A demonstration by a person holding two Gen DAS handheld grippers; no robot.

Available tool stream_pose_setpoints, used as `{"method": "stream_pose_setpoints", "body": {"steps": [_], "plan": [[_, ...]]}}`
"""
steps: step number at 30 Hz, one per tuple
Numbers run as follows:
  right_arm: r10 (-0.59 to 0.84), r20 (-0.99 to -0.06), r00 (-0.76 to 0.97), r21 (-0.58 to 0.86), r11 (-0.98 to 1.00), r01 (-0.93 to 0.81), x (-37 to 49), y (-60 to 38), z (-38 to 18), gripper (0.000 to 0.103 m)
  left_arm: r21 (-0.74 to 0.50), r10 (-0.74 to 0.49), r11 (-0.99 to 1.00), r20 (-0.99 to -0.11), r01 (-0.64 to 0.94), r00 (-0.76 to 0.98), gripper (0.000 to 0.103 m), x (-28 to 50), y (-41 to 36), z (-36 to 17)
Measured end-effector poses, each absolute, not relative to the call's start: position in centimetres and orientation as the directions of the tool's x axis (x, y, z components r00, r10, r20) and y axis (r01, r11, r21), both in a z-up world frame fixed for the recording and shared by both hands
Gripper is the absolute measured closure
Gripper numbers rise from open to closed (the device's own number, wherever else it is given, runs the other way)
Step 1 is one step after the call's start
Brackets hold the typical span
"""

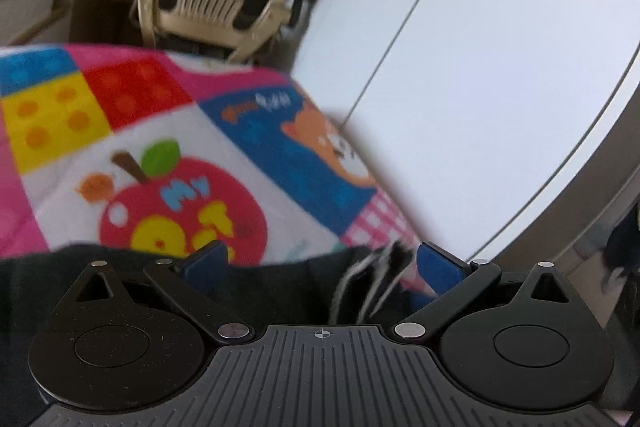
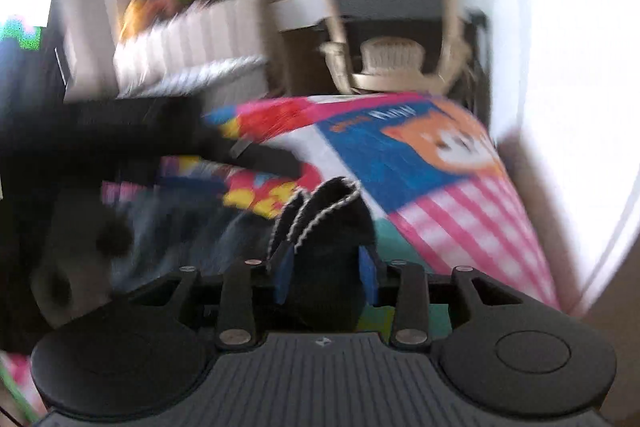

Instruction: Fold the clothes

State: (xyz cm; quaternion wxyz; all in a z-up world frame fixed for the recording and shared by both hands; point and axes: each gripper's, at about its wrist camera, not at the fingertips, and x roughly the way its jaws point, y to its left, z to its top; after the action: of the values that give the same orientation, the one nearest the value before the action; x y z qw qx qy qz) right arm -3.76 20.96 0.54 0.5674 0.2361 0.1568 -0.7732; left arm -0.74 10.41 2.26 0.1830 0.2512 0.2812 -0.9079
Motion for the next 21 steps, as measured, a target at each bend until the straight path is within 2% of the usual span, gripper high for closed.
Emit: {"method": "stream_pose_setpoints", "body": {"steps": [3,6,7,10,13,18,21], "plan": [[-0.791,-0.537,-0.293,-0.158,-0.246,0.956,-0.8,19.8,0.2,0.062,-0.398,-0.178,-0.802,-0.552,0.444,-0.815,0.000,-1.4,11.1,2.7],[-0.794,-0.527,-0.303,-0.221,-0.216,0.951,0.3,19.7,-0.1,0.059,-0.329,-0.210,-0.823,-0.581,0.463,-0.786,0.000,-2.6,11.9,2.2],[-0.798,-0.527,-0.292,-0.202,-0.216,0.955,0.1,20.0,0.0,0.057,-0.302,-0.234,-0.820,-0.599,0.486,-0.766,0.001,-2.8,11.9,1.8],[-0.818,-0.530,-0.224,-0.063,-0.225,0.972,-1.8,21.6,1.0,0.055,-0.261,-0.284,-0.794,-0.638,0.548,-0.716,0.000,-2.4,10.7,0.2],[-0.849,-0.515,-0.122,0.231,-0.275,0.933,-5.6,23.7,1.8,0.047,-0.278,-0.285,-0.784,-0.633,0.556,-0.719,0.000,-1.1,9.6,-0.8],[-0.869,-0.494,-0.024,0.613,-0.368,0.699,-11.3,24.5,-0.9,0.047,-0.284,-0.292,-0.782,-0.620,0.555,-0.728,0.000,-0.3,9.4,-1.0],[-0.882,-0.466,0.075,0.732,-0.336,0.593,-11.7,23.4,-3.0,0.047,-0.293,-0.295,-0.781,-0.606,0.552,-0.739,0.000,0.0,9.5,-1.1]]}}
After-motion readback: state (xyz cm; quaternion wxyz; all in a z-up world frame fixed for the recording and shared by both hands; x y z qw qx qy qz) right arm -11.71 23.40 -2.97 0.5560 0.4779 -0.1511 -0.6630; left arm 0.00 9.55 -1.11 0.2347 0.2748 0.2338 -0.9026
